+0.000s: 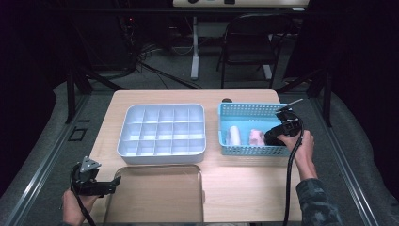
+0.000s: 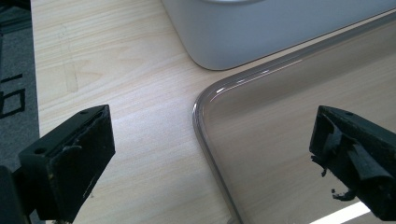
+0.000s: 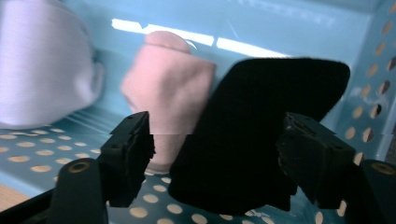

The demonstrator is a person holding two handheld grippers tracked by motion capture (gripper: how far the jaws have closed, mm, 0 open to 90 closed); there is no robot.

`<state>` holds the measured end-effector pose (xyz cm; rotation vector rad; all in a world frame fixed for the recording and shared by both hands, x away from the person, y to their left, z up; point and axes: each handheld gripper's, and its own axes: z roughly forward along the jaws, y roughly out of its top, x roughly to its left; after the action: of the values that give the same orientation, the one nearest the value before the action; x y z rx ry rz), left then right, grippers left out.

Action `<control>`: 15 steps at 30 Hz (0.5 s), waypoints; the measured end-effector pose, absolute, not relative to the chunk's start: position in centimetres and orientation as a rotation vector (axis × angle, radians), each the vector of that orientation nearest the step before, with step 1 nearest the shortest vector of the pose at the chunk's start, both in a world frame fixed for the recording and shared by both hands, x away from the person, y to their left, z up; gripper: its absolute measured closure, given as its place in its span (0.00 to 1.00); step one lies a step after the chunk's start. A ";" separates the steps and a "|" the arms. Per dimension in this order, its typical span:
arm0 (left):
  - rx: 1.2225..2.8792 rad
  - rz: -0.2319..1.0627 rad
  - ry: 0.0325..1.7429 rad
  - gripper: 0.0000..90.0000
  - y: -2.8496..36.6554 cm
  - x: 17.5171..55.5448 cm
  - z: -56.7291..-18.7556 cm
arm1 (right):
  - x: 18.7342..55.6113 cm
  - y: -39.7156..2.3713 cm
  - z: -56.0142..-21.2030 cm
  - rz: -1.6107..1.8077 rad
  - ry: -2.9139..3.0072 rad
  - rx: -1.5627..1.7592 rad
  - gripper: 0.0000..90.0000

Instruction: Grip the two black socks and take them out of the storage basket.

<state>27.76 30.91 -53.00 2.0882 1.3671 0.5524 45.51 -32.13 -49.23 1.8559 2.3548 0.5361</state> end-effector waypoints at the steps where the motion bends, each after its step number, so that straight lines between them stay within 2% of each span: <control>1: 2.088 0.551 1.367 0.00 30.9 27.8 -53.0 | 45.7 -32.1 -49.5 0.522 2.354 1.872 0.32; 13: 2.091 0.546 1.367 0.00 30.9 27.8 -53.0 | 47.3 -32.2 -51.2 0.321 2.385 1.969 0.38; 15: 2.090 0.549 1.368 0.00 30.9 27.7 -53.0 | 47.4 -32.2 -51.4 0.309 2.360 1.990 0.41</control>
<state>27.73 30.89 -52.98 2.0900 1.3682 0.5491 47.36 -32.21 -51.39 1.9898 2.3602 0.3094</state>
